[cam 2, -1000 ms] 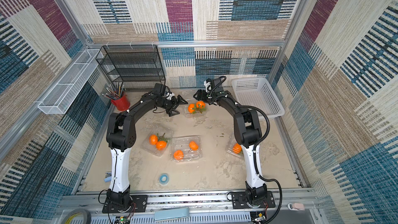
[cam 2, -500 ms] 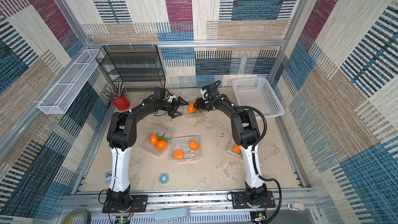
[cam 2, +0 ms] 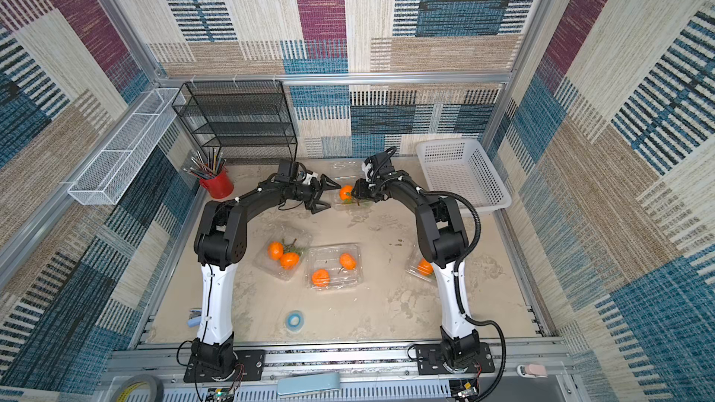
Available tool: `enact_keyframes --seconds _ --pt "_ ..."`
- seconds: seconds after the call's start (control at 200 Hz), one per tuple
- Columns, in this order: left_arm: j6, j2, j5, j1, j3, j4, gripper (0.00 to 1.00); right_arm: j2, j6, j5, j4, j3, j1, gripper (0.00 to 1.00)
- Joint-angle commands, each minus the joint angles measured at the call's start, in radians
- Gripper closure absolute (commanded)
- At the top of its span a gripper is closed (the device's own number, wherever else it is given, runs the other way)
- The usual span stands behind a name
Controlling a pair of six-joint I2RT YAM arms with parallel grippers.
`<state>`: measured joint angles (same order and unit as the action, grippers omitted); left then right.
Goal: Take oranges out of containers
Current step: Pick up the orange from the packing box.
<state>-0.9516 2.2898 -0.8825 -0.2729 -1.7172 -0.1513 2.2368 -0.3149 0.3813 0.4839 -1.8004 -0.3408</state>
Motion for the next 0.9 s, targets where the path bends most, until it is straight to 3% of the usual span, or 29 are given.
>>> enact_keyframes --seconds 0.0,0.17,0.581,0.892 --pt "-0.014 0.002 -0.024 -0.006 0.004 0.027 0.01 0.011 0.016 -0.028 0.049 -0.032 -0.009 0.51" --pt "-0.018 0.005 -0.029 -0.018 0.004 0.033 0.01 0.018 0.024 -0.039 0.108 -0.069 -0.020 0.53" --pt "-0.034 -0.008 -0.036 -0.018 0.013 0.053 0.01 0.056 0.081 -0.202 0.248 -0.154 -0.057 0.56" --pt "-0.041 -0.012 -0.039 -0.023 0.016 0.057 0.01 0.034 0.104 -0.211 0.294 -0.179 -0.063 0.56"
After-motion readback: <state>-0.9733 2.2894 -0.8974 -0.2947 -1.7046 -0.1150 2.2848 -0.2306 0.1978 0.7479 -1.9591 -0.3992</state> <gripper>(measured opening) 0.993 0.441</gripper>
